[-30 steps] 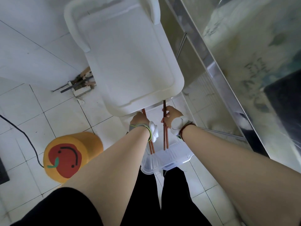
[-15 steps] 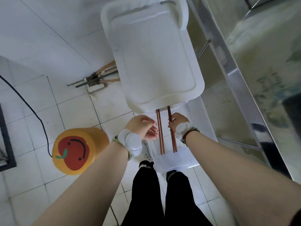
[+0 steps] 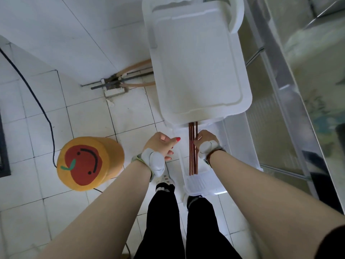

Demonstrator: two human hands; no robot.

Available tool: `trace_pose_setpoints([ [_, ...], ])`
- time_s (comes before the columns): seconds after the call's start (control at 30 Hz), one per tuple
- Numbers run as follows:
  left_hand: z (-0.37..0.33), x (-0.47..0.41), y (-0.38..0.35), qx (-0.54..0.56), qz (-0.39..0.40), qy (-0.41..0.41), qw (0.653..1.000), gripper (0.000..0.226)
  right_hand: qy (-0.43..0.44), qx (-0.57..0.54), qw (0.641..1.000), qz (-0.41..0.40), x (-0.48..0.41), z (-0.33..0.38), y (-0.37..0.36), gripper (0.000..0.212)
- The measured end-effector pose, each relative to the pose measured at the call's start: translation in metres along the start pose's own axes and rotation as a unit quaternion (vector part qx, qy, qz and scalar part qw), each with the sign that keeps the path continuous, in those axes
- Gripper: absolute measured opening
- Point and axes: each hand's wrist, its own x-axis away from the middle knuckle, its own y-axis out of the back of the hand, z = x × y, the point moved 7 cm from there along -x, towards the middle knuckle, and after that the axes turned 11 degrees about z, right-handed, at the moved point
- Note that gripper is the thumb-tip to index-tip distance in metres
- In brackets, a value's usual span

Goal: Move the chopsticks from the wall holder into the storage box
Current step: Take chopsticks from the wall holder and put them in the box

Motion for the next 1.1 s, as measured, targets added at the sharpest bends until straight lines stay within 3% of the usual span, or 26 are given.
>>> trace_pose_setpoints([
  [0.1, 0.0, 0.0, 0.001, 0.0, 0.014, 0.009, 1.0, 0.032, 0.011, -0.028, 0.999, -0.022, 0.0, -0.001, 0.002, 0.022],
  [0.3, 0.002, -0.005, 0.001, -0.012, 0.034, 0.027, 0.999, 0.036, 0.014, -0.018, 1.0, 0.0, 0.004, 0.004, 0.0, 0.036],
  [0.4, 0.004, -0.007, 0.002, -0.02, 0.045, 0.032, 0.998, 0.034, 0.016, -0.016, 0.999, 0.041, 0.001, 0.01, -0.011, 0.028],
  [0.63, 0.004, -0.005, 0.005, -0.035, 0.041, 0.034, 0.998, 0.035, 0.061, -0.003, 0.997, 0.042, -0.005, 0.021, -0.025, 0.018],
  [0.77, 0.005, -0.007, 0.004, -0.042, 0.044, 0.038, 0.997, 0.039, 0.057, 0.022, 0.995, 0.077, 0.001, 0.026, -0.028, 0.035],
  [0.83, 0.002, -0.003, 0.007, -0.024, 0.037, 0.027, 0.999, 0.038, 0.054, 0.014, 0.995, 0.08, 0.003, 0.025, -0.024, 0.033],
  [0.97, -0.014, 0.014, 0.019, 0.038, 0.013, 0.013, 0.999, 0.034, 0.047, -0.098, 0.992, 0.062, 0.009, 0.016, -0.007, 0.029],
  [1.1, -0.046, 0.04, 0.024, 0.077, -0.01, 0.028, 0.997, 0.033, 0.056, -0.17, 0.979, 0.094, 0.043, 0.01, 0.016, 0.02],
])
